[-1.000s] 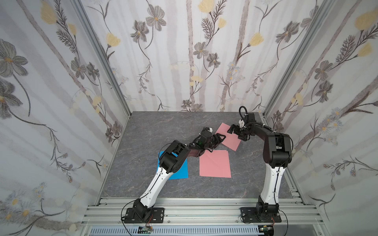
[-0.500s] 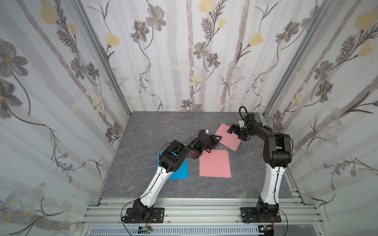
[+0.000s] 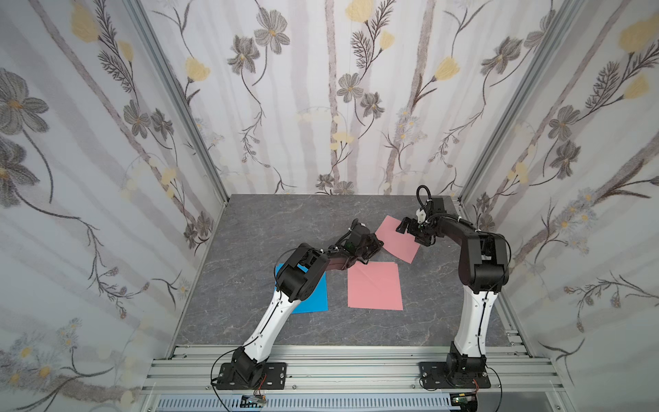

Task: Sort the scattered colored papers by color
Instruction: Pick up the colored paper from the center of the board.

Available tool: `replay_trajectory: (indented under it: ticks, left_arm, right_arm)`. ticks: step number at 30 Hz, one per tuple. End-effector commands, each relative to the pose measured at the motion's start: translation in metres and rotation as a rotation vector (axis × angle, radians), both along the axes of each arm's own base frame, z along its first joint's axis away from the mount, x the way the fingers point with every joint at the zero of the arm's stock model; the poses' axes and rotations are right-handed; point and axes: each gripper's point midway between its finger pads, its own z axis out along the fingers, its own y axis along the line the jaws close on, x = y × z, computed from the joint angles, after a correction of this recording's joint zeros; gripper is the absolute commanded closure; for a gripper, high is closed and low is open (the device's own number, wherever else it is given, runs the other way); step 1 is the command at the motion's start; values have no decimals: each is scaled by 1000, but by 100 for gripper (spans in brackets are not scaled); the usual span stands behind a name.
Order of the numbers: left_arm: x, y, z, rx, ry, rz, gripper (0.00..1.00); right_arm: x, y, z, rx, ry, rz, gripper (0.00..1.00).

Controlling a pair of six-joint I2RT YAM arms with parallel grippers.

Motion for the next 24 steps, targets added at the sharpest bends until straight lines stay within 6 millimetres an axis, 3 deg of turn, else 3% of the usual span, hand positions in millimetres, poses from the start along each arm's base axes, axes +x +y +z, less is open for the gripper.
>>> replay_trajectory:
  ticks: [1,6,13,19,24]
  left_arm:
    - [-8,7,-17,112,37,-23,100]
    - [-11,2,0,167,0,-69,100]
    - [-12,-1,24,253,-70,-110,100]
    - [-13,2,44,334,-104,-129,100]
    - [-30,7,65,392,-138,-150,100]
  right_arm:
    - [-21,31,-15,122,90,64,0]
    - [-21,35,-9,124,79,72,0]
    - [-23,42,13,134,40,91,0]
    - [-31,47,53,149,-23,106,0]
    - [-56,49,83,146,-64,119,0]
